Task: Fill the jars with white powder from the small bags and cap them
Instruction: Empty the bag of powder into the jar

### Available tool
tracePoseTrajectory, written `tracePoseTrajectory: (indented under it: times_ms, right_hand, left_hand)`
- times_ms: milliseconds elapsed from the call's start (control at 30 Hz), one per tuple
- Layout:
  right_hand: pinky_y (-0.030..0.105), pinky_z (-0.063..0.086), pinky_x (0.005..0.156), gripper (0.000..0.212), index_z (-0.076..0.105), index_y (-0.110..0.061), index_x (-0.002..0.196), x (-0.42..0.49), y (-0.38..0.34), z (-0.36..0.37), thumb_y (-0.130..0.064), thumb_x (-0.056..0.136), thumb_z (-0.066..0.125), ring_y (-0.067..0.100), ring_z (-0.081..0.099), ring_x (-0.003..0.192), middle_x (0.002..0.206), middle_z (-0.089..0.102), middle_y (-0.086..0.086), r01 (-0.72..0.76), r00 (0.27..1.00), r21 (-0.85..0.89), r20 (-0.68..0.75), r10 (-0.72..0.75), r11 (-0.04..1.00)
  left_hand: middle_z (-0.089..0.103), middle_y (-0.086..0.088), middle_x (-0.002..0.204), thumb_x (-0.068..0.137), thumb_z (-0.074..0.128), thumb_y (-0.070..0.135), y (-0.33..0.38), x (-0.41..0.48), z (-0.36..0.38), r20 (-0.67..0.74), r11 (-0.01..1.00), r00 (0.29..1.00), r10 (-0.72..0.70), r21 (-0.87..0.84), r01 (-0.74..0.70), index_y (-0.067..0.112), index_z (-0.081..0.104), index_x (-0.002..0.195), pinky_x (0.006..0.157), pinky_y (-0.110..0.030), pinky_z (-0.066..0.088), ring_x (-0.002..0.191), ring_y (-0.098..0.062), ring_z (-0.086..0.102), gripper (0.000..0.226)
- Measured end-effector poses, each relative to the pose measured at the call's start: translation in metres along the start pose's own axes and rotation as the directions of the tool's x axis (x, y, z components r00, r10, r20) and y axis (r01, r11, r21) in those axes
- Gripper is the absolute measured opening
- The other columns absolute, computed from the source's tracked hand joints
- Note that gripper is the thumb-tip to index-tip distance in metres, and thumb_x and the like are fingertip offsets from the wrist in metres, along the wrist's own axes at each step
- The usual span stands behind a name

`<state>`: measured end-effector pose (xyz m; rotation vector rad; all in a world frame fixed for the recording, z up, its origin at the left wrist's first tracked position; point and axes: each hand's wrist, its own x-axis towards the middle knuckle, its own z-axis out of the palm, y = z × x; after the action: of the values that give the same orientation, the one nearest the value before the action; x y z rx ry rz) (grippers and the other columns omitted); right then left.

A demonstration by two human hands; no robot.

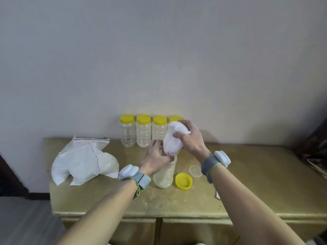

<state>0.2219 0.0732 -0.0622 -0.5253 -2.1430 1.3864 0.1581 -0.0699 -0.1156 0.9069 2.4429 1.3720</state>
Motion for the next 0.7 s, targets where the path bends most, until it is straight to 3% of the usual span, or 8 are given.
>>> tracePoseTrajectory:
  times_ms: [133,267,433,500,600,700]
  right_hand:
    - [0.028,0.049,0.082,0.041,0.061,-0.025,0.114,0.002,0.002,-0.002,-0.021,0.075,0.072,0.017,0.059,0.102,0.109,0.063,-0.006,-0.013,1.0,0.03,0.006,0.013,0.999]
    - [0.03,0.05,0.084,0.037,0.062,-0.025,0.112,0.005,0.008,-0.008,-0.019,0.076,0.07,0.019,0.061,0.103,0.109,0.065,-0.004,-0.026,1.0,0.054,-0.001,0.026,0.998]
    - [0.043,0.056,0.087,0.042,0.065,-0.027,0.107,0.005,0.021,-0.018,-0.032,0.066,0.069,0.024,0.065,0.101,0.108,0.069,0.0,-0.122,0.991,0.123,-0.044,0.128,0.985]
    - [0.042,0.058,0.075,0.045,0.065,-0.027,0.107,0.002,0.025,-0.019,-0.034,0.063,0.069,0.025,0.067,0.096,0.106,0.07,0.003,-0.16,0.985,0.162,-0.045,0.169,0.974]
    - [0.027,0.046,0.051,0.047,0.065,-0.023,0.11,0.0,0.026,-0.02,-0.032,0.063,0.069,0.022,0.063,0.08,0.103,0.069,0.007,-0.201,0.977,0.231,-0.019,0.211,0.952]
    - [0.023,0.043,0.048,0.045,0.065,-0.019,0.11,0.0,0.02,-0.014,-0.027,0.066,0.07,0.019,0.059,0.077,0.096,0.067,0.004,-0.196,0.98,0.271,0.014,0.2,0.942]
  left_hand:
    - [0.042,0.006,0.127,0.072,0.08,0.044,0.01,0.006,0.006,0.032,0.991,0.999,-0.028,0.132,0.023,0.016,0.051,0.124,0.083,-0.031,0.039,0.106,-0.015,0.047,0.066]
    - [0.061,0.0,0.116,0.07,0.065,0.061,0.015,0.017,0.019,0.13,0.959,0.99,-0.056,0.282,0.017,0.022,0.056,0.113,0.087,-0.036,0.037,0.118,-0.028,0.045,0.059]
    - [0.07,-0.001,0.111,0.078,0.067,0.055,0.016,0.012,0.036,-0.004,0.996,1.0,-0.029,0.088,0.029,0.032,0.067,0.112,0.082,-0.036,0.048,0.106,-0.026,0.061,0.041]
    - [0.072,0.0,0.109,0.082,0.067,0.055,0.015,0.009,0.035,-0.028,0.998,0.998,-0.055,0.031,0.055,0.032,0.068,0.109,0.08,-0.035,0.049,0.104,-0.025,0.063,0.036]
    - [0.071,0.001,0.112,0.087,0.066,0.053,0.014,0.013,0.029,-0.01,0.995,0.997,-0.071,0.074,0.072,0.032,0.065,0.108,0.079,-0.033,0.047,0.105,-0.026,0.063,0.03]
    - [0.07,-0.003,0.116,0.087,0.064,0.051,0.015,0.015,0.022,0.005,0.987,0.997,-0.075,0.141,0.074,0.026,0.065,0.114,0.081,-0.034,0.048,0.109,-0.029,0.062,0.037]
